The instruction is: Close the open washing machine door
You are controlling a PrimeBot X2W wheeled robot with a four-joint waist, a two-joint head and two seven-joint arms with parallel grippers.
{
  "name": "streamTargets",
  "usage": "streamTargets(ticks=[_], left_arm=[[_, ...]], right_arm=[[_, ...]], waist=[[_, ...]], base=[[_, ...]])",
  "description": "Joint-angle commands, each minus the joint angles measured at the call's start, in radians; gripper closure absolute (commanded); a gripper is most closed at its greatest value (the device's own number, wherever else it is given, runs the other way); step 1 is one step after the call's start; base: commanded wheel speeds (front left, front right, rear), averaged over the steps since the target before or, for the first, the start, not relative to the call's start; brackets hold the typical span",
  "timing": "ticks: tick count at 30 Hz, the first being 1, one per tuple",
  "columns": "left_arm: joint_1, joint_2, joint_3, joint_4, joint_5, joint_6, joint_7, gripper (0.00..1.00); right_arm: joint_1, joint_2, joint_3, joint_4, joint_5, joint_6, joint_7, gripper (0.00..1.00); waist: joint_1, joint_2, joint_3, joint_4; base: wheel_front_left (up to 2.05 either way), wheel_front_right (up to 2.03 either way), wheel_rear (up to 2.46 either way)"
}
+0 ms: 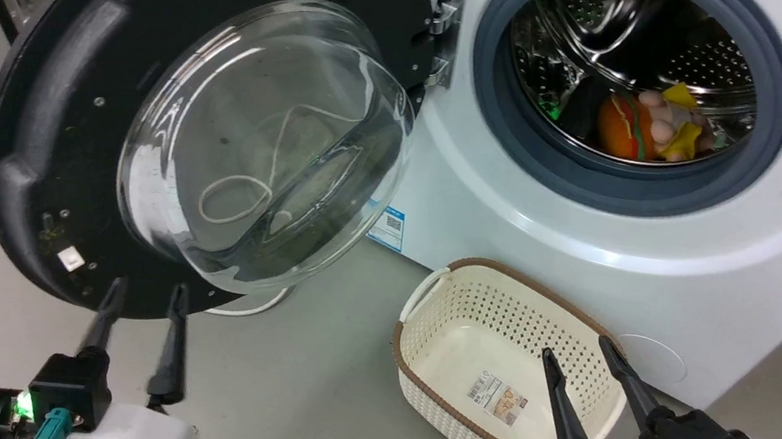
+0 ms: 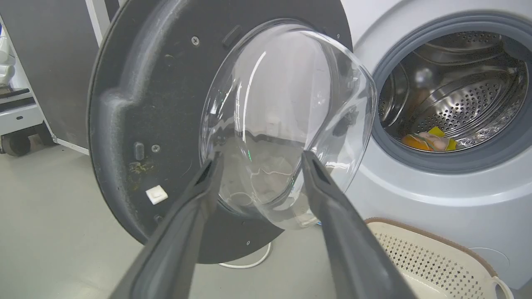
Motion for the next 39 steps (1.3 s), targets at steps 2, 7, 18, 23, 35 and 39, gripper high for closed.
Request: streamTargets(ticks=[2,7,18,23,35,39], left_arm=[[0.01,0.002,0.004,-0.008,-0.005,-0.007,-0.012,1.0],[-0.004,0.001,0.022,-0.035,-0.034,-0.021,-0.023,1.0],[-0.202,0.104,0.147,-0.024,-0.284,-0.079,0.014,1.0],[-0.411,0.203,0.269,0.089,-0.531,-0.078,0.161,1.0],[-0.761,0.308,0.445,0.525,-0.936,0.023,0.504,1.0],[-0.827,0.311,0.478,0.612,-1.077,0.04,0.671,1.0]], right_arm=[[-0.016,0.003,0.003,0.004,0.008,0.0,-0.011,0.0],[-0.007,0.003,-0.002,0.006,0.007,0.0,-0.021,0.0],[0.012,0.004,-0.037,-0.017,-0.028,0.0,-0.044,0.0],[-0.003,0.004,-0.031,-0.028,-0.044,0.0,-0.054,0.0],[-0.04,0.004,-0.017,-0.019,-0.048,0.001,-0.078,0.0],[-0.047,0.004,-0.012,-0.015,-0.051,0.001,-0.087,0.0]], waist=[[0.0,0.0,0.0,0.009],[0.0,0.0,0.008,0.034],[0.0,0.0,0.079,0.086],[0.0,0.0,0.128,0.085],[0.0,0.0,0.183,0.081],[0.0,0.0,0.198,0.086]], base=[[0.0,0.0,0.0],[0.0,0.0,0.0],[0.0,0.0,0.0],[0.0,0.0,0.0],[0.0,0.0,0.0],[0.0,0.0,0.0]])
